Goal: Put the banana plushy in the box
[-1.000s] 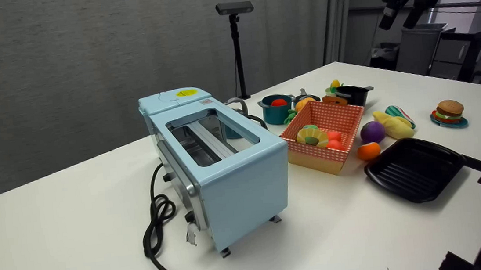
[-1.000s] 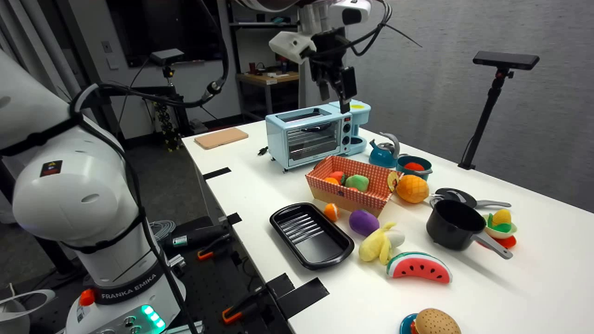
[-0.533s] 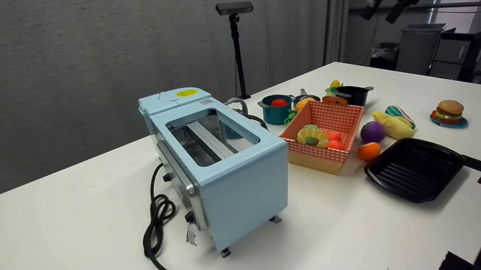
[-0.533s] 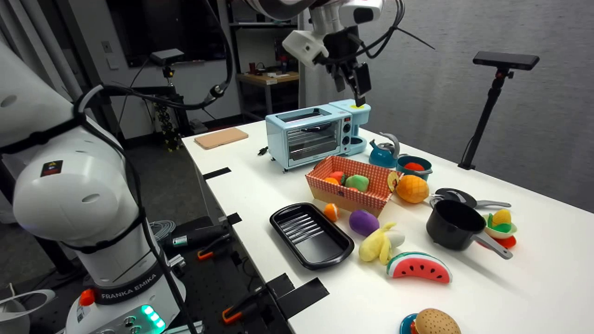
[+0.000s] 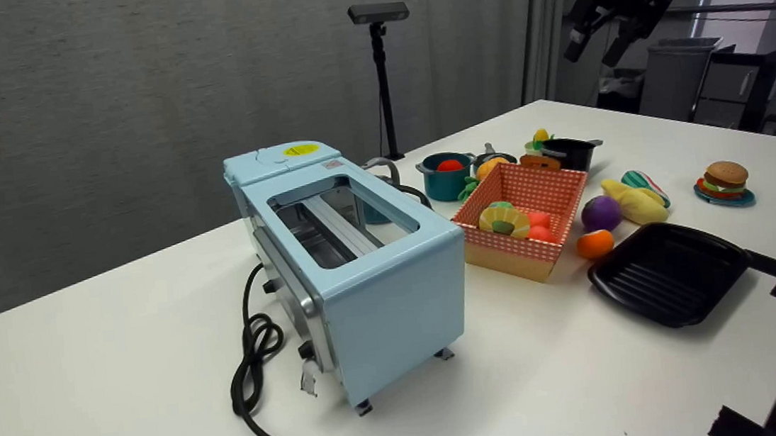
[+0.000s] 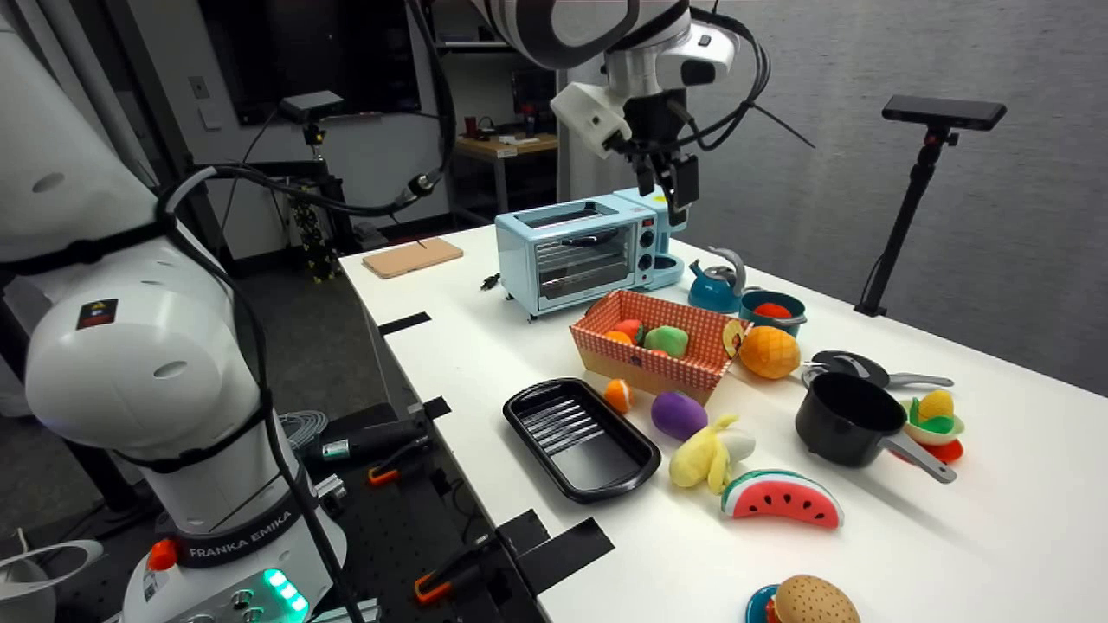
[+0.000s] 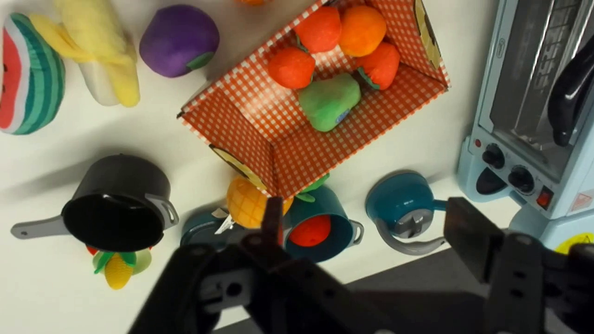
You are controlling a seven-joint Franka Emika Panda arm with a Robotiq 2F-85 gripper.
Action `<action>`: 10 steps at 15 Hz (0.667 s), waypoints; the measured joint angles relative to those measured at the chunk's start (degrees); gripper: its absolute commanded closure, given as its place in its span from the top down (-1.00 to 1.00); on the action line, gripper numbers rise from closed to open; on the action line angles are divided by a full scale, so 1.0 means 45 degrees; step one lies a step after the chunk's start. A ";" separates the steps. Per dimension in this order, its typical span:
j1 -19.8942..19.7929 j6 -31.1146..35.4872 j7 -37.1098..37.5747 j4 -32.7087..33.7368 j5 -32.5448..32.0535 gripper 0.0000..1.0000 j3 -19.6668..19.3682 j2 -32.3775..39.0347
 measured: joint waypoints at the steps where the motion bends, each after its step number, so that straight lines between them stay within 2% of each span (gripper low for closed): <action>1: -0.0020 -0.0360 0.0044 0.0110 0.0000 1.00 -0.0043 0.0189; 6: -0.0290 -0.2064 0.0170 0.0692 0.0000 1.00 -0.0364 0.1117; 10: -0.0526 -0.2630 0.0186 0.1094 0.0000 1.00 -0.0498 0.1852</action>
